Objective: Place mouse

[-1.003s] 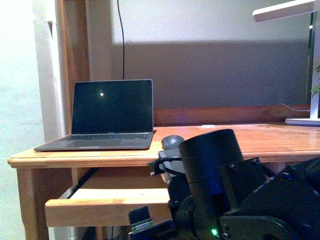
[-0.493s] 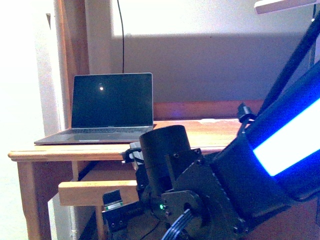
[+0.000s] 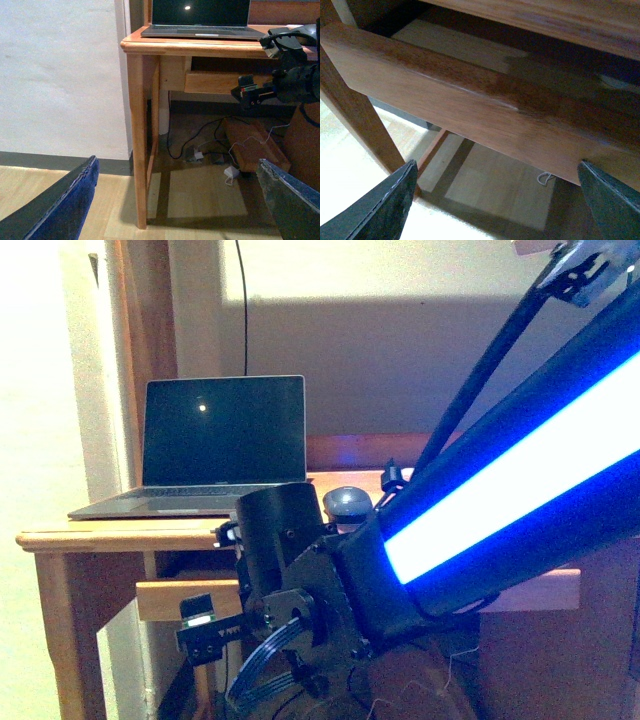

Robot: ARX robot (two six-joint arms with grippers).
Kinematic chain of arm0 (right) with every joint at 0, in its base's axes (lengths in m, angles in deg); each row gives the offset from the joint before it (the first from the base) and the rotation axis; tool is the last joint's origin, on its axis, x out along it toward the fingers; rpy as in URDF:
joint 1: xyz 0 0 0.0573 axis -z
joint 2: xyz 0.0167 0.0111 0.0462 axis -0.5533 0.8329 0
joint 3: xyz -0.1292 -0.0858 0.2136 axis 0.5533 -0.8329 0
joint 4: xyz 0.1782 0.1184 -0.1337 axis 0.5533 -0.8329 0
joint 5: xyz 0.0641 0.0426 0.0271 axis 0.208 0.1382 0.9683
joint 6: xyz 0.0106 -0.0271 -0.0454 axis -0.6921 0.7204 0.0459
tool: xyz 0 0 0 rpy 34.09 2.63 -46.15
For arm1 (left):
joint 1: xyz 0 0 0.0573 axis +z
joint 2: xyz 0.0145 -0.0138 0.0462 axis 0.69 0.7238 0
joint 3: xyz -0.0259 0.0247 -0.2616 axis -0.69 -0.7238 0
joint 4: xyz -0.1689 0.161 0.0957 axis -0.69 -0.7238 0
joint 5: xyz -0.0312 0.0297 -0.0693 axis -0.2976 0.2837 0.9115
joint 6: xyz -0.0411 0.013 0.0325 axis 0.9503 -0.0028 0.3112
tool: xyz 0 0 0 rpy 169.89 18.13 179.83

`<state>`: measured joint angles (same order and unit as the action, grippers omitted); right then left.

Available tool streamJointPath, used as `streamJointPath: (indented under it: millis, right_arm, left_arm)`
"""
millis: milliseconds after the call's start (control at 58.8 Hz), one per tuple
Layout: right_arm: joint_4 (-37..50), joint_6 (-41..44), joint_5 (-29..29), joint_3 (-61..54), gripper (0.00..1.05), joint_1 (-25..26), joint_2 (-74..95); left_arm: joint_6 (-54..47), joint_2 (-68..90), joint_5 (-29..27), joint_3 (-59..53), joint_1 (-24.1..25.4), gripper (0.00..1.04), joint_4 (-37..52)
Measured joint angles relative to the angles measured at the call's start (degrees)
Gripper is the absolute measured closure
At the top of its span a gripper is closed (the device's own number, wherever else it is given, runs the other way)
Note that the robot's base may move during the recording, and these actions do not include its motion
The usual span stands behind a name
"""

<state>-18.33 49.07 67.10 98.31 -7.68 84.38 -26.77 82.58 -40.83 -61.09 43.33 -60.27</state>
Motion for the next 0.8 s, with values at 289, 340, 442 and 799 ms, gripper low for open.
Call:
streamJointPath:
  millis: [289,340,442,799]
  right_arm:
    - [-0.1,-1.0,-0.3,1.7,0.07,-0.6,1.1]
    - [1.0,-1.0,0.2,-0.2,0.07,-0.3,0.2]
    - [3.5,-1.0,1.5,-7.3,0.07,0.7,-4.2]
    - [13.2,-1.0,13.0,-46.2,0.07,9.0,-39.8]
  left_arm:
    - [0.0,0.0,0.0,0.0,0.0,0.08,0.0]
    - [0.0,0.0,0.0,0.0,0.0,0.08,0.0]
    - [0.0,0.0,0.0,0.0,0.0,0.08,0.0]
    - [0.0,0.0,0.0,0.0,0.0,0.08,0.0]
